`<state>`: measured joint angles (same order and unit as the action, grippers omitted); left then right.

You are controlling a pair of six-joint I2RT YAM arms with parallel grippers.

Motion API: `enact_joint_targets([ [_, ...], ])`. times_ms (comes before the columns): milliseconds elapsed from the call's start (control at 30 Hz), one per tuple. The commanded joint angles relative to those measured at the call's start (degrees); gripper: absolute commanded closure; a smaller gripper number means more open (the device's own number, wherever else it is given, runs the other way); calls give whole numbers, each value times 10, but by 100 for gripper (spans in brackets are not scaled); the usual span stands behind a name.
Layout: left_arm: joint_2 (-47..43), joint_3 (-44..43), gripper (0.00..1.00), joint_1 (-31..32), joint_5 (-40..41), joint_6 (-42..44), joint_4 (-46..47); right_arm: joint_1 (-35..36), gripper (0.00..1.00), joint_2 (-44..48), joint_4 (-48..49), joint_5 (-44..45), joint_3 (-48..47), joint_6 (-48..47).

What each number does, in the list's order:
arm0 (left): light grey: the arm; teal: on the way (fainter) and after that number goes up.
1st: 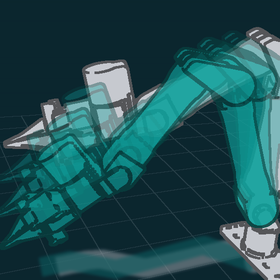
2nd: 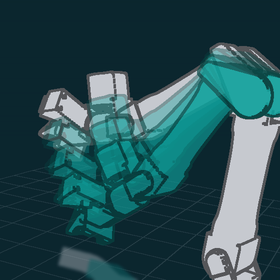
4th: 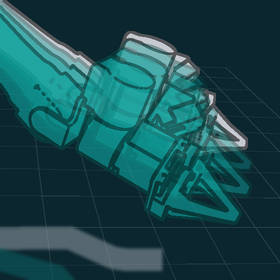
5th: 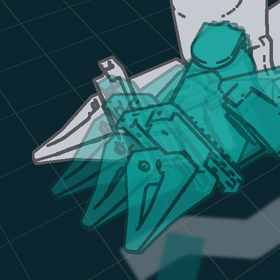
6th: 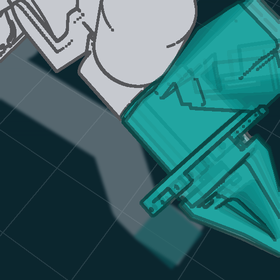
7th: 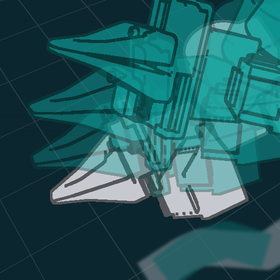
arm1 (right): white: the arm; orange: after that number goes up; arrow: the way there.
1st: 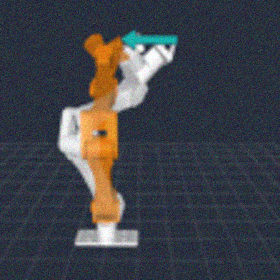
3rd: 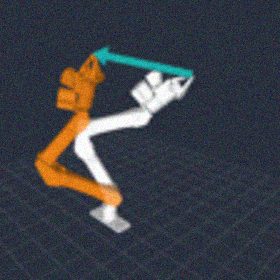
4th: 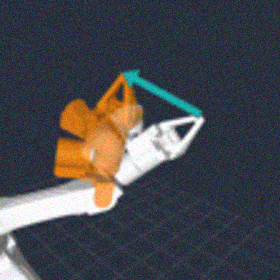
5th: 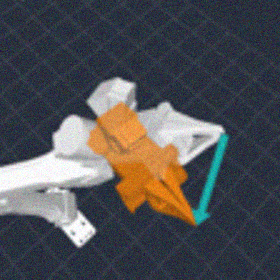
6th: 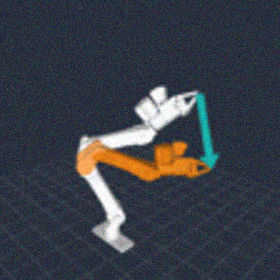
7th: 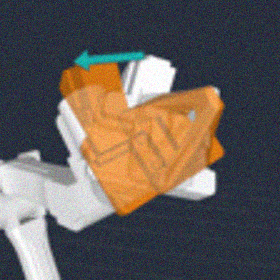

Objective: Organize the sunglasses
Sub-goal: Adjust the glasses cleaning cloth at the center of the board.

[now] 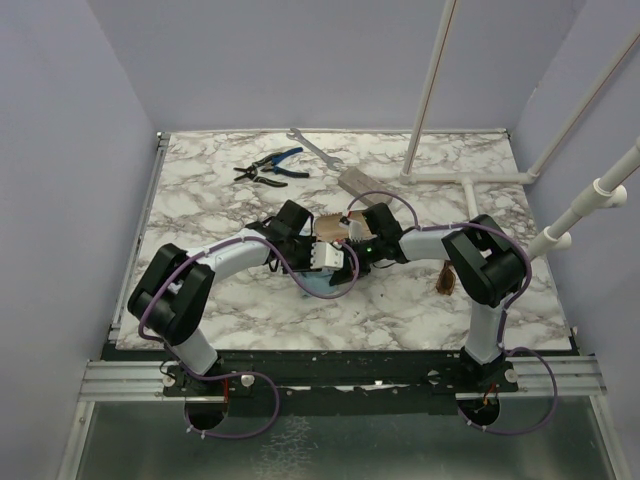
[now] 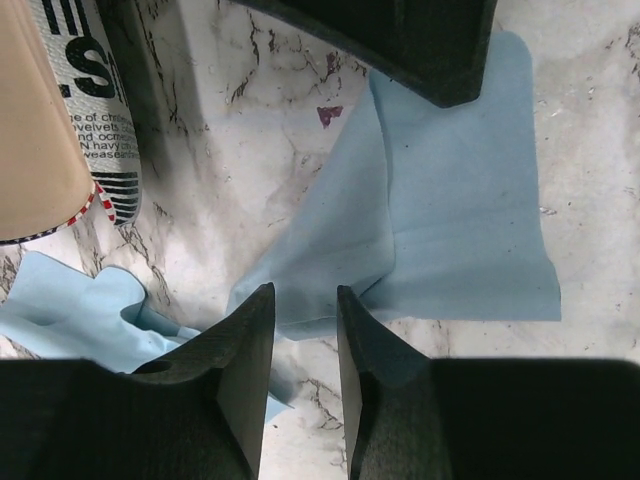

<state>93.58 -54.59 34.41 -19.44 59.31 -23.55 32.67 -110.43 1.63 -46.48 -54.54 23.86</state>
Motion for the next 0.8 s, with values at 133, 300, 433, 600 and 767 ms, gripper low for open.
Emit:
enact_joint_targets([
  [133, 5, -9, 68, 6, 16, -9, 7, 0, 99, 16, -9, 10, 6, -13],
  [300, -3, 21, 68, 19, 27, 28, 7, 0, 99, 18, -9, 9, 7, -13],
  [433, -11, 39, 68, 35, 33, 57, 7, 0, 100, 19, -11, 9, 8, -13],
  [600, -9, 45, 67, 38, 48, 73, 7, 0, 100, 19, -10, 8, 8, -13],
  [767, -11, 24, 57, 38, 42, 106, -33, 0, 100, 20, -11, 8, 9, -13],
])
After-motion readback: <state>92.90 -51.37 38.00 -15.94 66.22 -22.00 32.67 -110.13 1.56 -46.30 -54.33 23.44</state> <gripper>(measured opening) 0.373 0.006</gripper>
